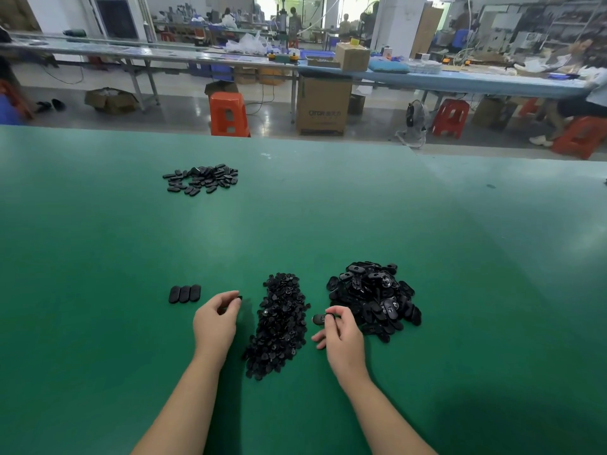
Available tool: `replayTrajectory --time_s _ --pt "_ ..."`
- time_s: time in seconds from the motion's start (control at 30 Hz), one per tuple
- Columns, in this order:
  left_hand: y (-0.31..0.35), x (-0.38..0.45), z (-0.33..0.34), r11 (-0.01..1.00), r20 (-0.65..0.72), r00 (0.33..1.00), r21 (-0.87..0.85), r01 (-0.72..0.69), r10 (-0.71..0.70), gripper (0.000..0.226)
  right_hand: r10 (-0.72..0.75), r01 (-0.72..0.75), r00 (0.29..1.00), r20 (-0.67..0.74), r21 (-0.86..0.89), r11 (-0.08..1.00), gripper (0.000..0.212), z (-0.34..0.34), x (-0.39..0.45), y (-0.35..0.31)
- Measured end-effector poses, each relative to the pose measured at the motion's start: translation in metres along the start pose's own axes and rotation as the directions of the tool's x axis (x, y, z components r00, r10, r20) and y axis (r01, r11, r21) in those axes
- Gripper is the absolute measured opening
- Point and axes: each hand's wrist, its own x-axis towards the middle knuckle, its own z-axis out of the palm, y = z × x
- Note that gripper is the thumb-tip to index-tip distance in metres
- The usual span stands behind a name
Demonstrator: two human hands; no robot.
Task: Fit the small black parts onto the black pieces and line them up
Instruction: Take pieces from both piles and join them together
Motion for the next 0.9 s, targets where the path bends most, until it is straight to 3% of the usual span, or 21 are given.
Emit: replayTrajectory --time_s 0.17,0.37,0.47,0.67,0.9 --pt "0.014 -0.014 0.015 0.993 0.089 0.995 -0.109 0.053 -0.044 0.011 0.015 -0.014 0.999 0.044 -0.013 1.000 0.018 0.001 0.000 -0.001" --pt "0.035 -0.040 0.052 0.999 0.293 0.955 -0.015 -0.030 0.033 0.011 -0.006 0.006 1.000 0.029 0.006 1.000 0.020 0.002 0.000 -0.003" --pt "0.044 -0.050 0.069 0.987 0.406 0.912 0.110 -0.114 0.060 0.011 -0.024 0.023 1.000 0.008 0.004 1.000 0.021 0.001 0.000 -0.004" --pt "0.052 -0.061 0.085 0.934 0.401 0.913 0.292 -0.205 0.075 0.007 -0.028 0.028 1.000 0.008 -0.033 0.999 0.023 0.002 0.003 0.003" --pt "0.054 -0.062 0.090 0.914 0.394 0.916 0.339 -0.222 0.076 0.007 -0.018 0.020 0.999 0.027 -0.045 0.999 0.025 0.002 0.004 0.006"
